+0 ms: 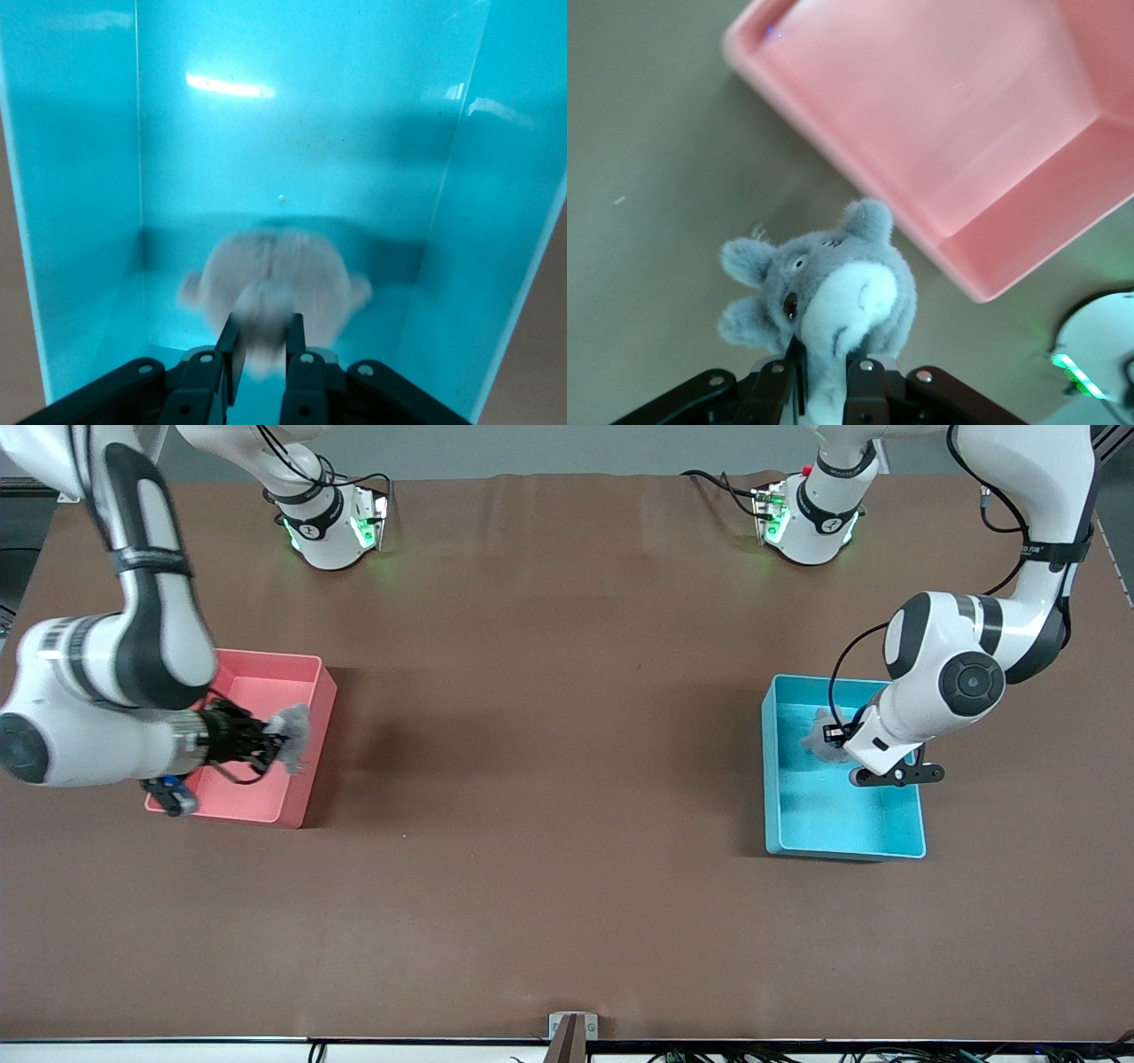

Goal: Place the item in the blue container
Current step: 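Set Totoro mid-table with the right gripper while the left gripper withdraws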

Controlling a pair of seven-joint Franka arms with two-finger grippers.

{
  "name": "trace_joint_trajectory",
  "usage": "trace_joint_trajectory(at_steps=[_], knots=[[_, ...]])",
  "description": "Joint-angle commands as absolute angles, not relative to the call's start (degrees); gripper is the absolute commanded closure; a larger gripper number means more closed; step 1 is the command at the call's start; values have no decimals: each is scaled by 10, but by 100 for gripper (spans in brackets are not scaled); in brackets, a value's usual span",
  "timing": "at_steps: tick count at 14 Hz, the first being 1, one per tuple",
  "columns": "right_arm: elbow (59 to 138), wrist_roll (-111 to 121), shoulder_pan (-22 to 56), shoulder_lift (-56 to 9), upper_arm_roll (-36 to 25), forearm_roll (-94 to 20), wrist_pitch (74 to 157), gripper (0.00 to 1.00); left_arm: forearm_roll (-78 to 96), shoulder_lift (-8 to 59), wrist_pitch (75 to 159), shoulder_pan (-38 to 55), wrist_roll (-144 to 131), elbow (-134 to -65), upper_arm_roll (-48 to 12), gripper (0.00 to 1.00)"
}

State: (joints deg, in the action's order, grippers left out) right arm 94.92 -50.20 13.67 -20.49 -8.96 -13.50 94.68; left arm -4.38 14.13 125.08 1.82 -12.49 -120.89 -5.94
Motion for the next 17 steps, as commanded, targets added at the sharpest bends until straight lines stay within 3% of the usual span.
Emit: trace_joint_trajectory(at_steps=[1, 5, 8, 10, 16, 17], knots=[[952, -602, 225, -203, -93, -128, 1002, 95, -37, 135, 1257, 15, -121, -1215, -60, 1], [951, -771, 364, -242, -94, -121, 1144, 96, -37, 119, 1227, 17, -121, -1180, -61, 0], [938, -878, 441, -308, -95, -109, 1243, 95, -36, 128, 1070, 39, -129, -1039, -71, 0], [892, -923, 470, -367, -95, -77, 1250, 95, -33, 136, 1006, 54, -148, -969, -79, 0], [861, -944, 483, -432, -93, -79, 1284, 95, 60, 180, 1043, 123, -319, -928, -88, 0], [861, -941, 487, -438, -93, -78, 1286, 88, 63, 189, 1063, 136, -353, -928, -88, 0]])
